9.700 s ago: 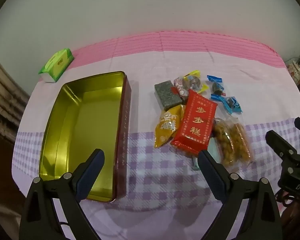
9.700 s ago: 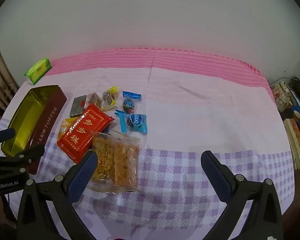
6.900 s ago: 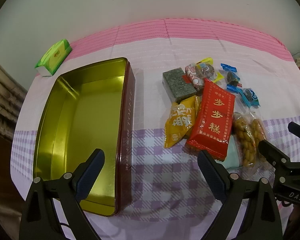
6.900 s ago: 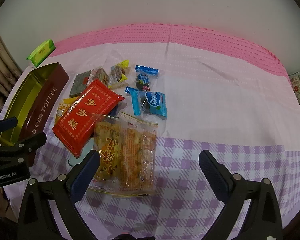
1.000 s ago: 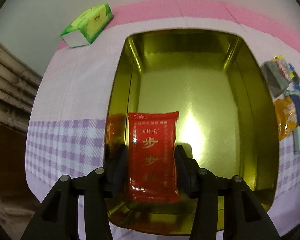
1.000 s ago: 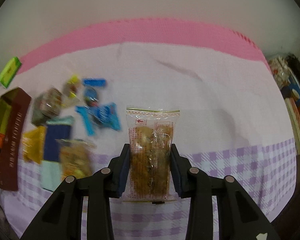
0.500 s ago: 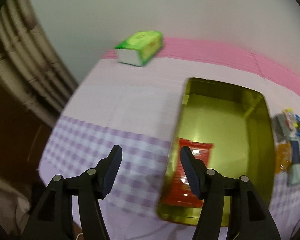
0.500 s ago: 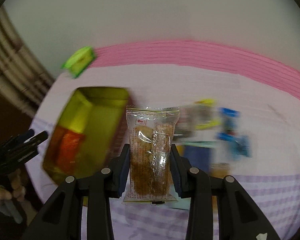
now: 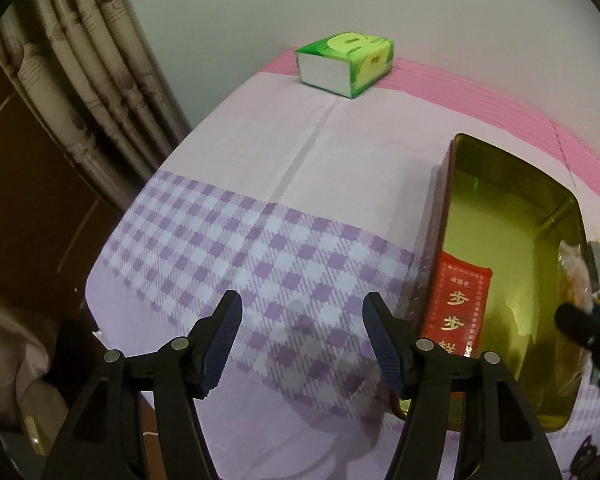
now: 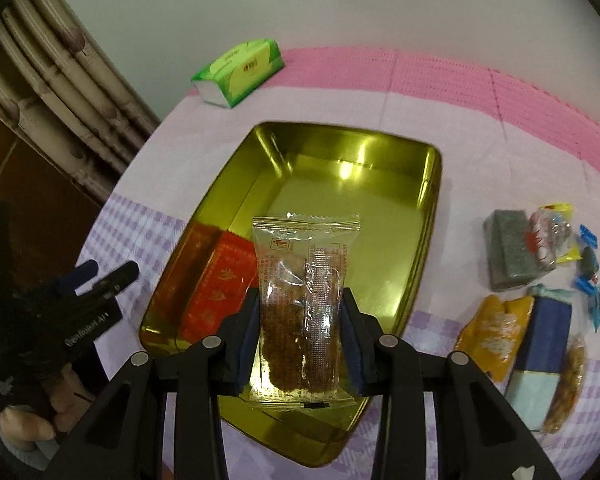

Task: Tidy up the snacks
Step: 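Lower the brittle bag into the tin beside the red packet, open right tool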

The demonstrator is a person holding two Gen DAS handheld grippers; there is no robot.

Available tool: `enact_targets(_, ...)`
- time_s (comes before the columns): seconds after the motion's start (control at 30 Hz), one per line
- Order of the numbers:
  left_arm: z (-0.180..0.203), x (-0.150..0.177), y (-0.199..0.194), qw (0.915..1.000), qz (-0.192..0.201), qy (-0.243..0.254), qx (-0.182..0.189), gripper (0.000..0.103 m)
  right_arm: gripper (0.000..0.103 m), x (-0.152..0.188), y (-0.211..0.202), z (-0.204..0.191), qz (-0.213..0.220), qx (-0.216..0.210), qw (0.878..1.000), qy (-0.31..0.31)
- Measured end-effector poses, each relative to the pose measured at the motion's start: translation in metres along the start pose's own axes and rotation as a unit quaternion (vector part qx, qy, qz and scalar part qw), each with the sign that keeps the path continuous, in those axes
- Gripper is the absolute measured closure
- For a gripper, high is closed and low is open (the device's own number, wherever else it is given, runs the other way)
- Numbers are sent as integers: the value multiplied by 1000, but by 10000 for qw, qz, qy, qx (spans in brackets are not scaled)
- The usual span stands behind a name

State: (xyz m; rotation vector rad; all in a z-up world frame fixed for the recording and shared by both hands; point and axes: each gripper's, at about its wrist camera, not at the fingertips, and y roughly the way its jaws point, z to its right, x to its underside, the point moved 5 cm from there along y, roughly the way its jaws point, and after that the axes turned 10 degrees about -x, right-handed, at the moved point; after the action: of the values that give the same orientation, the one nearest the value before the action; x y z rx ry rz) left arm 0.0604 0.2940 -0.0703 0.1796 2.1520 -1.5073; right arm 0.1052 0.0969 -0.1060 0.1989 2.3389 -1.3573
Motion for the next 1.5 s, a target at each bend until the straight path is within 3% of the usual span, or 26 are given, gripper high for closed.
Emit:
enact_targets(0.37, -2, 2, 4, 9999, -127, -66, 45, 36, 68, 11, 25, 6, -337, 396, 9984, -199)
enact_targets(0.73, 3, 2, 4, 9998, -146, -35, 117, 36, 68, 10, 23, 17, -327, 918, 9940, -488)
enact_targets(1.07, 3, 2, 4, 9998, -153, -10, 150, 36, 67, 9, 23, 18, -335, 1016, 9928, -540)
enact_targets(1.3, 4, 3, 4, 9997, -155, -16, 182, 36, 59, 8, 19, 15, -270, 801, 9951, -508)
enact_targets(1.5, 3, 2, 2, 9997, -136, -41, 181, 36, 59, 7, 2, 9, -102, 559, 9971, -516)
